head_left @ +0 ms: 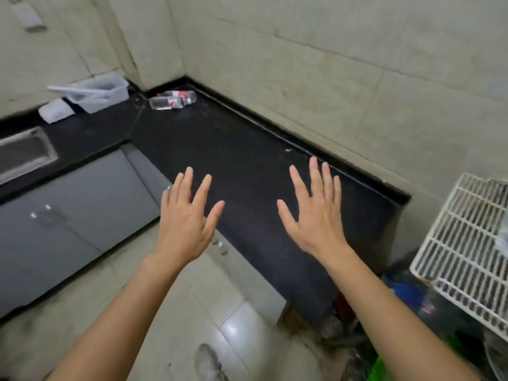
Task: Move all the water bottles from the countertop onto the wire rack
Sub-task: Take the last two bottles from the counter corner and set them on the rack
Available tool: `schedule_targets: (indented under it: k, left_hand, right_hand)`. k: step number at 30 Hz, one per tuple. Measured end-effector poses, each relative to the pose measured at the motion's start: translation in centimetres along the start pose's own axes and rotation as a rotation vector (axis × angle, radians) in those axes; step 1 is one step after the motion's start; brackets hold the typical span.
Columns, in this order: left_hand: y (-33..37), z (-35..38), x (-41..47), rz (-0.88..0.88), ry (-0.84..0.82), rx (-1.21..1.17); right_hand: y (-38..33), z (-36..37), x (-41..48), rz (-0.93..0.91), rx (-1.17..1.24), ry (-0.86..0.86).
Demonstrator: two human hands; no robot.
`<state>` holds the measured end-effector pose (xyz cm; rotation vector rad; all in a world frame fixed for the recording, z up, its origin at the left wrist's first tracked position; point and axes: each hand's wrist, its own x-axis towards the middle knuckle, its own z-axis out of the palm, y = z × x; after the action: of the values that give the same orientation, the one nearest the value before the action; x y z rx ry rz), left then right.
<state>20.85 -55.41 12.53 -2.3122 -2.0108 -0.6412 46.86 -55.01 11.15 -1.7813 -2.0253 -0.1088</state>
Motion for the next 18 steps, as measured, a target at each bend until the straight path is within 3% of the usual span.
schedule_targets:
  k: [10,18]
  left_hand:
    - [-22.3,-4.9,12.7,-0.033,-0.013,0.232]
    - [-31.2,-4.5,24.7,-0.050,-0.011,0.192]
  right_hand:
    - [-18.4,11.0,20.5,-0.139,0.052,-0.003]
    - [-22.4,18.1,31.7,-0.177,0.059,-0.012]
